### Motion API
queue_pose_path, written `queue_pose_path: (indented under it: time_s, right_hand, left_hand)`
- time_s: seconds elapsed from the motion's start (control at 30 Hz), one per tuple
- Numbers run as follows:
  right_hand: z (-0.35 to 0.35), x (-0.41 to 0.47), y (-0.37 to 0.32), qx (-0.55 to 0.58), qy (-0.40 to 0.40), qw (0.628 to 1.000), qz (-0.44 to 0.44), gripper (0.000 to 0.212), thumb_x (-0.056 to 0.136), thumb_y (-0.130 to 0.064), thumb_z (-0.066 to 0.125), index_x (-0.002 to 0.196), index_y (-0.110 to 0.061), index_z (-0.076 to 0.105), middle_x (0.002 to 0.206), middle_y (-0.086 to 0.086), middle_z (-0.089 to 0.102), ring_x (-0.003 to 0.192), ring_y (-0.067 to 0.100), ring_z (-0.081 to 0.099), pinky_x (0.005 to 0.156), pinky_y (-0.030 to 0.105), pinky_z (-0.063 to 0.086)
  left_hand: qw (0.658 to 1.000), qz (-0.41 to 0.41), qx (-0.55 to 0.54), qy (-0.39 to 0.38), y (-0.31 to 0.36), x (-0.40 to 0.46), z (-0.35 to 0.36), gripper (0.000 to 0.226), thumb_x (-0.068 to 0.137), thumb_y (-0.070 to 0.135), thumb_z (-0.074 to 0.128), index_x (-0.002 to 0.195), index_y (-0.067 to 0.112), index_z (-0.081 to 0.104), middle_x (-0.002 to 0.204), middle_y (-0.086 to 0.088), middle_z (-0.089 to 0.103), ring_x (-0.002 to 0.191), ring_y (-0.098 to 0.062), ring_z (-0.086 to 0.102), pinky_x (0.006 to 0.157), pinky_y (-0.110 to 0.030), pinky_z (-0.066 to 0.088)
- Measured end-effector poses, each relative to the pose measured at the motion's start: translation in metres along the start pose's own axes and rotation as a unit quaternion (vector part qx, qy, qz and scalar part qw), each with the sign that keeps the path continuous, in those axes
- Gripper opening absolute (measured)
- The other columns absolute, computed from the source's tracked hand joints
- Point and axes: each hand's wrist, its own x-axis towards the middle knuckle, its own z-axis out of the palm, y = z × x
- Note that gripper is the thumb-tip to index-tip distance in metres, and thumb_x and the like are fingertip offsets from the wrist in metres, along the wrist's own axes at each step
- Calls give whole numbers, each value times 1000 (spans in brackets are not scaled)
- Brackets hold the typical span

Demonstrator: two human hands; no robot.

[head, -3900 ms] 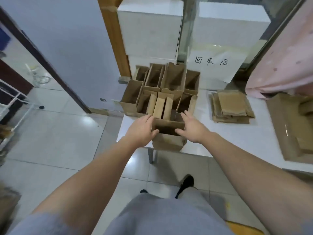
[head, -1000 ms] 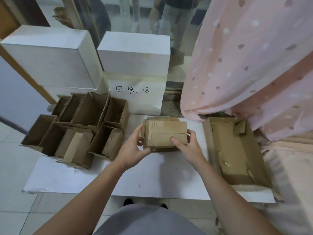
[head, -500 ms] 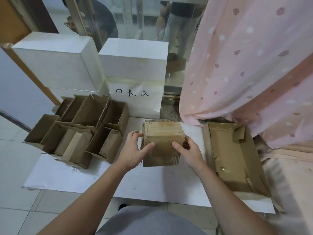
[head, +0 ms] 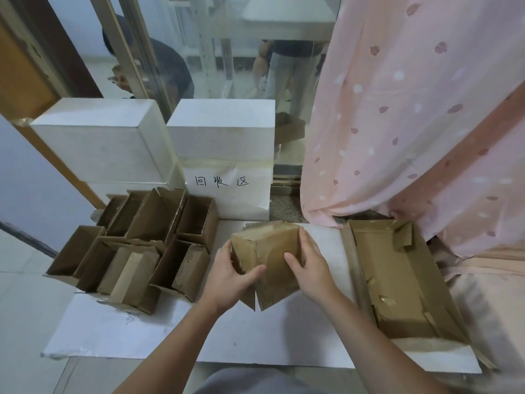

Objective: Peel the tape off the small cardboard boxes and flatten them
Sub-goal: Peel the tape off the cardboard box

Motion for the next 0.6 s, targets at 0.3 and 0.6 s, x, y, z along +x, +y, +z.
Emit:
queue_pose_path:
  time_s: [0.3,0.6]
  right_hand:
    - [19,-22,-35,53,-39,997,-42,72,93,-64,55,150,-65,11,169,-12,1,151,-3,-2,120,28,11]
    - [-8,-6,-26,147,-80,986,-19,75,88,-54,72,151,-52,31,143,-13,57,130,1,54,111,39,46]
  left_hand:
    - [994,-27,107,11,25,-5,5,110,65,80,76,147,29,23,131,7,57,116,-20,63,95,-41,56]
    - [987,67,133,-52,30,-11,1,117,70,76,76,158,44,5,135,17,52,120,-10,56,97,-37,51]
